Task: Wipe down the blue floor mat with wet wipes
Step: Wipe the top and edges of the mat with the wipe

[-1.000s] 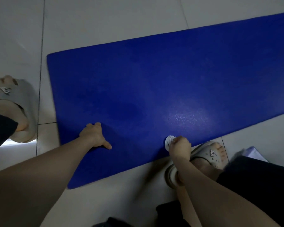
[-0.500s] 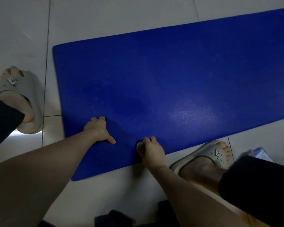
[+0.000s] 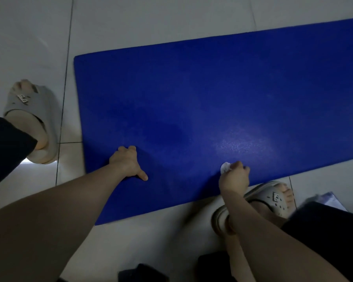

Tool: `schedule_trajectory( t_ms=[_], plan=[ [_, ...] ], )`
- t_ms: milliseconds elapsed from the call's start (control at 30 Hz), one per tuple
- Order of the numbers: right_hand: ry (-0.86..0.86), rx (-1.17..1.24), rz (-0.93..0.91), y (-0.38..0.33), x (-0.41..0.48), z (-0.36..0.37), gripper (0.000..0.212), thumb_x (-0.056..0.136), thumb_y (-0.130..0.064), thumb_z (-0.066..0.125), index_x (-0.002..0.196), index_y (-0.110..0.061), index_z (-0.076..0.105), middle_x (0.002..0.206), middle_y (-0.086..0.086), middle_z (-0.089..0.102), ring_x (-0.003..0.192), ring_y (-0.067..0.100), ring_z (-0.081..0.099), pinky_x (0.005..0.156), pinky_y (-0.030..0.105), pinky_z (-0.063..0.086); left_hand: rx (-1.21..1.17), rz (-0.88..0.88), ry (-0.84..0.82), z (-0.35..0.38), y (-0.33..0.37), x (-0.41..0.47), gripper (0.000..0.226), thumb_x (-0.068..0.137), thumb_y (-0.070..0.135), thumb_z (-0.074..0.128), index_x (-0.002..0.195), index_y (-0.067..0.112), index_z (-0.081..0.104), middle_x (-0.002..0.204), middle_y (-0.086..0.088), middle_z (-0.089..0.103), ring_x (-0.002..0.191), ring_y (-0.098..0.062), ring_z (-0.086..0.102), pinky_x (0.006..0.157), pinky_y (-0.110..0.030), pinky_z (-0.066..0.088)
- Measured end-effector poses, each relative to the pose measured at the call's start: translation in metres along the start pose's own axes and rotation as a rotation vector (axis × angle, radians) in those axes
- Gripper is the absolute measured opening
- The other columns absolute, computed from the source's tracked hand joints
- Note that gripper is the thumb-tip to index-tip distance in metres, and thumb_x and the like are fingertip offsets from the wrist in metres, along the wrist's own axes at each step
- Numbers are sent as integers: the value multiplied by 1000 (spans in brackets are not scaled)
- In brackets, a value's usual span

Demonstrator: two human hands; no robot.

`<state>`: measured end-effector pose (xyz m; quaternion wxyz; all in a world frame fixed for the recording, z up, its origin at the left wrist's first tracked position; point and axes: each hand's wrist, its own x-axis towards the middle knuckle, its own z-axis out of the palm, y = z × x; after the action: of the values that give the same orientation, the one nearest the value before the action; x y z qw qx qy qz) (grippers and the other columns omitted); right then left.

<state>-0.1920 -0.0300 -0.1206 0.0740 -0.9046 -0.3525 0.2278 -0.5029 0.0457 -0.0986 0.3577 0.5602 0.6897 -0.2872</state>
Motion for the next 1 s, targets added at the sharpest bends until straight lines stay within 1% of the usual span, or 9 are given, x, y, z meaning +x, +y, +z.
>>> schedule_trajectory(
  t_ms=[100,200,333,400,500,633,767,867,1000],
  plan=[
    [-25,54,-91,-22,-29,22,21,101,-22,50,110,-3,57,119,16,48,89,37,61,75,40,49,-2,-7,4,1,1,2,119,48,62,95,142,19,36,139,-11,41,118,-27,51,86,-39,55],
    [-86,-1,-215,-40,-54,38,24,103,-25,48,110,-5,57,117,14,49,87,34,59,69,34,41,-2,-9,-1,1,1,2,121,47,62,95,143,19,36,139,-10,40,119,-27,51,88,-40,56],
    [-235,-69,-529,-56,-87,60,26,106,-30,43,103,-8,58,111,10,49,75,25,51,70,38,48,10,-16,7,0,2,2,120,48,63,94,143,19,36,139,-10,40,118,-27,52,82,-38,55],
    [-275,-87,-658,-58,-88,65,25,105,-29,47,97,-8,58,106,10,50,68,22,43,63,36,40,14,-15,9,-1,2,1,120,48,64,94,142,19,35,138,-10,40,117,-27,52,77,-37,54],
    [-311,-203,-769,-51,-63,57,26,103,-35,47,95,-13,58,100,7,50,71,29,54,60,34,35,7,-12,8,-1,1,1,118,48,63,95,141,19,36,137,-10,40,116,-27,52,76,-36,52],
    [-130,-115,-525,-34,-19,26,28,98,-34,56,93,-7,60,99,15,59,77,40,62,61,38,42,-15,-9,6,-1,1,1,118,47,61,96,140,19,37,137,-10,41,116,-26,52,82,-37,54],
    [-51,-89,-234,-13,24,-3,22,99,-30,53,103,-9,56,109,14,61,90,38,63,74,42,50,-19,-5,9,1,-1,2,120,47,61,96,142,19,36,139,-10,40,116,-26,52,84,-39,56],
    [3,12,-57,-7,44,-11,21,99,-27,55,110,-10,56,113,15,63,94,36,62,75,41,51,-21,-1,13,1,0,3,119,47,61,96,141,19,37,138,-10,40,115,-26,52,81,-37,55],
    [0,2,-172,-36,8,17,25,104,-29,46,109,-7,55,106,18,62,88,37,62,70,38,46,-19,-3,19,1,0,4,118,47,61,96,140,19,38,137,-10,41,115,-25,52,84,-39,57]
  ],
)
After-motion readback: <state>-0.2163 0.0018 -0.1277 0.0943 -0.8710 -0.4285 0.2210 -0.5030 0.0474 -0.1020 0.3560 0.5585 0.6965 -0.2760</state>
